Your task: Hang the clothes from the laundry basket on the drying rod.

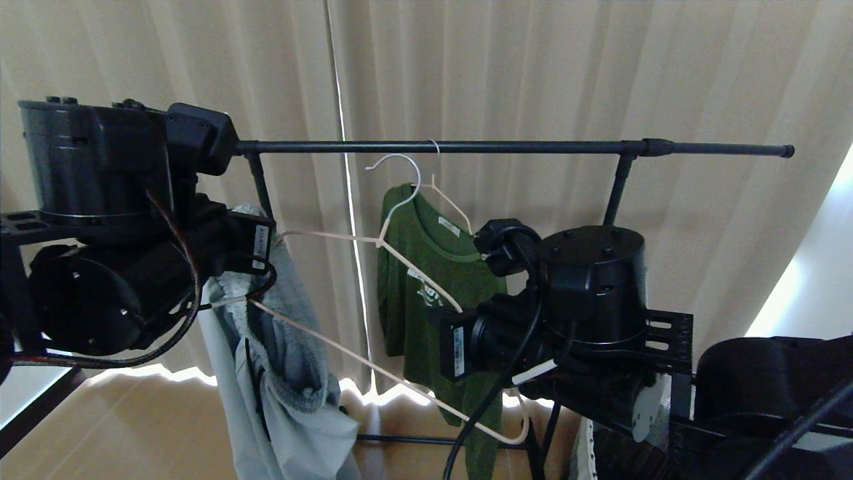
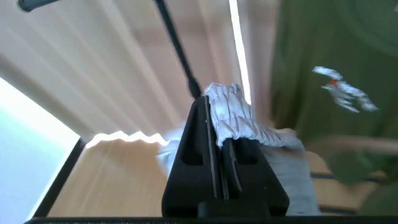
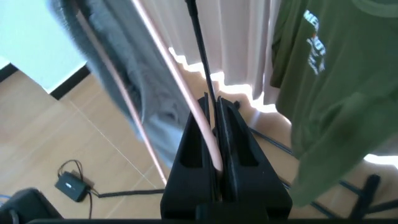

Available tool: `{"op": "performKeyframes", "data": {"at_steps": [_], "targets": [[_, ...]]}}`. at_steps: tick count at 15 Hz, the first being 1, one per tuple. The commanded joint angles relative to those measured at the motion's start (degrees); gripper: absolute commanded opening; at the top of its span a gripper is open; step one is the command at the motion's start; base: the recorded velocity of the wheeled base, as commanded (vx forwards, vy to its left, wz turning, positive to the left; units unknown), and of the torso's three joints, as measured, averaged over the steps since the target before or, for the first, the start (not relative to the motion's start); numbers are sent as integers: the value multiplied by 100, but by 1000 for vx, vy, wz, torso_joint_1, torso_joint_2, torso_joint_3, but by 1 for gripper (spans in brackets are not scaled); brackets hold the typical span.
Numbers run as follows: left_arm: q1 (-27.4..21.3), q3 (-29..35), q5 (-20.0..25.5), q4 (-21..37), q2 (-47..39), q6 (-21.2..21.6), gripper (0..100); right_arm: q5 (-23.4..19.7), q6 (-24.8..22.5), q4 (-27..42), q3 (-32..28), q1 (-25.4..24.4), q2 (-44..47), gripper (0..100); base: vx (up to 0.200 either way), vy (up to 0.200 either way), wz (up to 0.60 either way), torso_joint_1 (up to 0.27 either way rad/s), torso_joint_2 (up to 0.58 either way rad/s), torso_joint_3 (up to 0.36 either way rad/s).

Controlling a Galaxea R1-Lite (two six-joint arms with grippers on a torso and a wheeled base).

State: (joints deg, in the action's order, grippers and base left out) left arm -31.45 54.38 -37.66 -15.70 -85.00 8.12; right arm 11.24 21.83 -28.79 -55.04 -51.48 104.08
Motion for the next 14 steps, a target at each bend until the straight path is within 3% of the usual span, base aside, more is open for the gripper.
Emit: {"op": "performKeyframes", "data": {"at_steps": [1, 4, 6, 8, 10, 11, 14], "targets": [[-344, 29, 4, 14, 168, -65, 0, 1, 23, -3, -156, 6, 174, 0, 0, 0, 0, 0, 0, 0], [-1030, 152, 4, 6, 133, -328, 0, 1, 40, -3, -288, 6, 288, 0, 0, 0, 0, 0, 0, 0], [-1214, 240, 13, -12, 107, -381, 0, 1, 40, -3, -323, 6, 297, 0, 0, 0, 0, 0, 0, 0], [-1452, 345, 303, -47, 54, -390, 0, 1, 40, -3, -341, 24, 279, 0, 0, 0, 0, 0, 0, 0], [-1478, 319, 1217, -29, 98, -372, 0, 1, 40, -3, -358, 94, 270, 0, 0, 0, 0, 0, 0, 0], [-1478, 310, 1437, -29, 107, -355, 0, 1, 40, -3, -367, 147, 244, 0, 0, 0, 0, 0, 0, 0], [-1425, 143, 1507, -21, 63, -328, 0, 1, 40, -3, -358, 367, 68, 0, 0, 0, 0, 0, 0, 0]]}}
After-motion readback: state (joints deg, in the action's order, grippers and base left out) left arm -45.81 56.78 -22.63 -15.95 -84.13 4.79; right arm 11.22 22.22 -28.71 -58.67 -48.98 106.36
